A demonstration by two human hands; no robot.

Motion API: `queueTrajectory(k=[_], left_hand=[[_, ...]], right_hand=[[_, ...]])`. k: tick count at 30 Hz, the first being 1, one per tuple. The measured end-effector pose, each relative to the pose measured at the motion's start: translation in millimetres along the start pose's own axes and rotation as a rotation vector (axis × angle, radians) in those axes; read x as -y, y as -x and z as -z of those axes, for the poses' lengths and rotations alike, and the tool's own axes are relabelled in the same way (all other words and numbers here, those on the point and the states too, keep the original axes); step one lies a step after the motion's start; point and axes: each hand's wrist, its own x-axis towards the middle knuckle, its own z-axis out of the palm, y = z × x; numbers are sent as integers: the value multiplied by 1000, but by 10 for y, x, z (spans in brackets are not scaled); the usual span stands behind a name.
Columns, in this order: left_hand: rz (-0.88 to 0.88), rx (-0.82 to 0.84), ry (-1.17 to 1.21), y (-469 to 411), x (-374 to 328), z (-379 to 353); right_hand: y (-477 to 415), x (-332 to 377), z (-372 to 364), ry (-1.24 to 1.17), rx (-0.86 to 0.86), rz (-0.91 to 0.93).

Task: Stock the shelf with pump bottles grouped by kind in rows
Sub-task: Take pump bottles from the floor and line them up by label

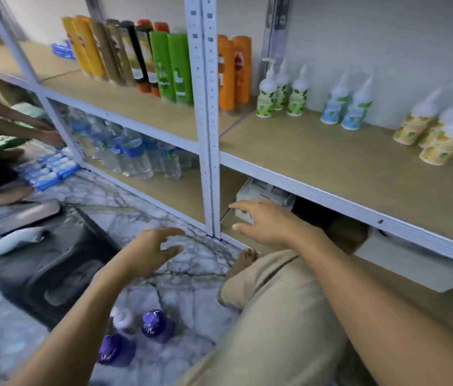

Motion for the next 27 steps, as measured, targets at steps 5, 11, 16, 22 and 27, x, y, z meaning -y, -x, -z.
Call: queueTrajectory(k=[5, 11, 16, 22, 27], left_hand=[[233, -117, 125, 716, 838, -224], [457, -169, 207, 1397, 1677, -613], [570, -225, 148, 1770, 2092, -959], [722, -187, 219, 2145, 2525, -1337], [801, -188, 316, 2187, 2581, -1526]], right_hand=[[-438, 549, -675, 46, 235, 91], [-734, 1121, -1549, -4, 411, 155], [-939, 1447, -2172, 11, 497, 171], [-1368, 1853, -2815, 45, 508, 180], [-1603, 2054, -3212, 50, 491, 178]])
